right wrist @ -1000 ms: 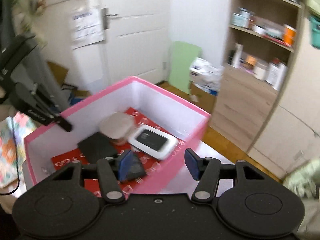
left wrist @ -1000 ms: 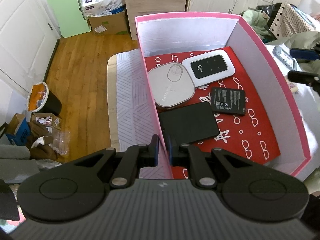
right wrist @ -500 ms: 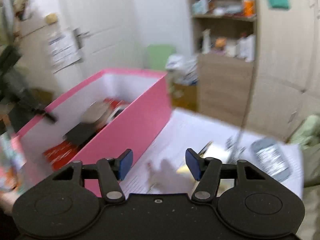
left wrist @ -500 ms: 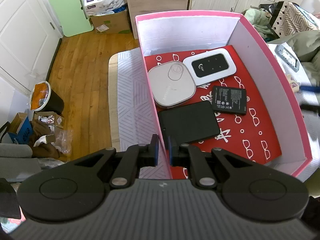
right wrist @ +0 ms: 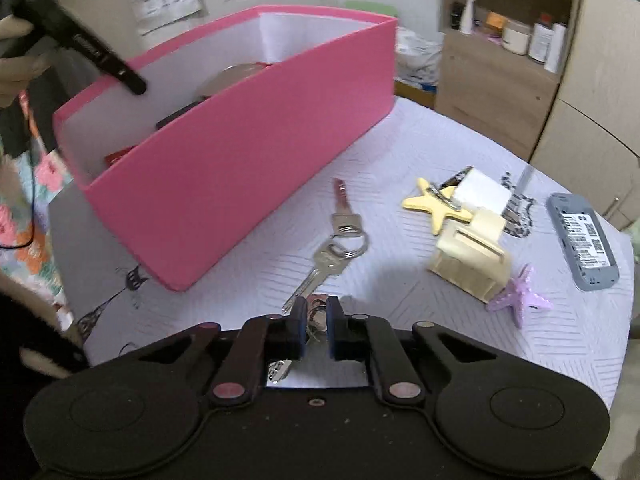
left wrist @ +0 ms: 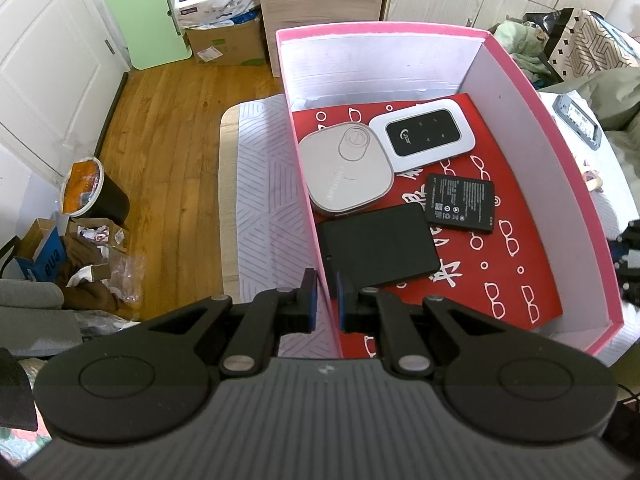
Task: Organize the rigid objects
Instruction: 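Grasp the silver key ring with the right gripper, then carry the keys into the pink box and open the right gripper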
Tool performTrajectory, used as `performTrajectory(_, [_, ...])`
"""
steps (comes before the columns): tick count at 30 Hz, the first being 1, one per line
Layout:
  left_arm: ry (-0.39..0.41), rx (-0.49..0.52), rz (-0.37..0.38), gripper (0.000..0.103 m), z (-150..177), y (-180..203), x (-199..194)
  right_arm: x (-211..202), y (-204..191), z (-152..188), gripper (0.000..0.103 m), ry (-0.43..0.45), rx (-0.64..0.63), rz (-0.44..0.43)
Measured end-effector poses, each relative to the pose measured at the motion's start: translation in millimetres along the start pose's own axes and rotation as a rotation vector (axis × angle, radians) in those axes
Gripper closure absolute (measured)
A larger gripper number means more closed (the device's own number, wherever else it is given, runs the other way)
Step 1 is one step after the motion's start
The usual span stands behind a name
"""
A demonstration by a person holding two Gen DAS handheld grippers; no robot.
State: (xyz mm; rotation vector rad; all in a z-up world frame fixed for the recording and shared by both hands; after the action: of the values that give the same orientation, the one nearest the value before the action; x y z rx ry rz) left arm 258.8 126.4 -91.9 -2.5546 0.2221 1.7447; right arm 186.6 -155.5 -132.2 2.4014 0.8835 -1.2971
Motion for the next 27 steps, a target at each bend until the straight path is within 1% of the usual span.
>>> performTrajectory(2, [0.001, 0.001, 0.001, 0.094, 0, 0, 0, -1, 5, -3, 0.085, 0.028, 0.007, 0.016])
performTrajectory(3, [0.001, -0.002, 0.002, 0.094, 0, 0, 0, -1, 5, 0, 0.084, 0.014, -0.001, 0.008])
performTrajectory(4, [0.001, -0.002, 0.002, 0.094, 0, 1, 0, -2, 6, 2, 0.08, 0.006, -0.012, 0.004])
performTrajectory(5, [0.002, -0.004, 0.002, 0.094, -1, 1, 0, -2, 5, 2, 0.073, 0.009, -0.024, 0.005])
performTrajectory(6, [0.002, -0.005, 0.004, 0.094, -1, 1, 0, -1, 4, 3, 0.068, 0.002, -0.037, 0.0])
performTrajectory(7, [0.003, -0.006, 0.006, 0.094, -1, 1, 0, 0, 2, 5, 0.055, -0.005, -0.044, -0.004])
performTrajectory(8, [0.004, -0.007, 0.008, 0.094, -1, 1, -1, 1, 1, 7, 0.051, -0.01, -0.049, 0.002])
performTrajectory(9, [0.005, -0.007, 0.008, 0.094, 0, 1, -1, 2, 0, 9, 0.05, -0.016, -0.052, 0.013])
performTrajectory(11, [0.005, -0.005, 0.007, 0.094, 0, 1, -1, 4, -3, 13, 0.052, -0.019, -0.057, 0.024])
performTrajectory(12, [0.004, -0.007, 0.009, 0.094, 0, 0, -1, 4, -2, 13, 0.068, -0.013, -0.042, 0.019])
performTrajectory(13, [0.004, -0.007, 0.009, 0.094, 0, 1, -1, 4, -1, 13, 0.076, -0.01, -0.024, 0.016])
performTrajectory(15, [0.004, -0.009, 0.01, 0.094, 0, 0, -1, -1, 1, 9, 0.077, -0.008, 0.019, -0.003])
performTrajectory(16, [0.005, -0.009, 0.011, 0.094, 0, 1, -1, -4, 1, 6, 0.078, 0.009, 0.035, -0.001])
performTrajectory(18, [0.005, -0.008, 0.01, 0.094, 0, 0, -1, -12, 3, -1, 0.098, 0.041, 0.07, -0.001])
performTrajectory(19, [0.005, -0.009, 0.011, 0.094, 0, 0, -1, -13, 4, -4, 0.098, 0.051, 0.086, 0.0])
performTrajectory(21, [0.005, -0.009, 0.012, 0.094, 0, 0, -1, -17, 4, -9, 0.098, 0.071, 0.111, -0.026])
performTrajectory(24, [0.006, -0.01, 0.014, 0.094, 0, 0, -1, -21, 2, -16, 0.098, 0.088, 0.1, 0.011])
performTrajectory(27, [0.008, -0.01, 0.015, 0.094, -1, -1, -2, -27, 1, -24, 0.098, 0.115, 0.117, -0.009])
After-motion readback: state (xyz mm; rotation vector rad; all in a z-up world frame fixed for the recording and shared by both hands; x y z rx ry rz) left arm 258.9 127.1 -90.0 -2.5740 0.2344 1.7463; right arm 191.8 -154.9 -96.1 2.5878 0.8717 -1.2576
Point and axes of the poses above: each gripper's, at about its wrist camera, not at the fingertips, and x roughly the way its jaws point, y to its right, z to its underside, the point moved 9 cm from there along x, roughly the way its jaws point, and after that the axes turned 6 degrees about -x, right-handed, at the moved point
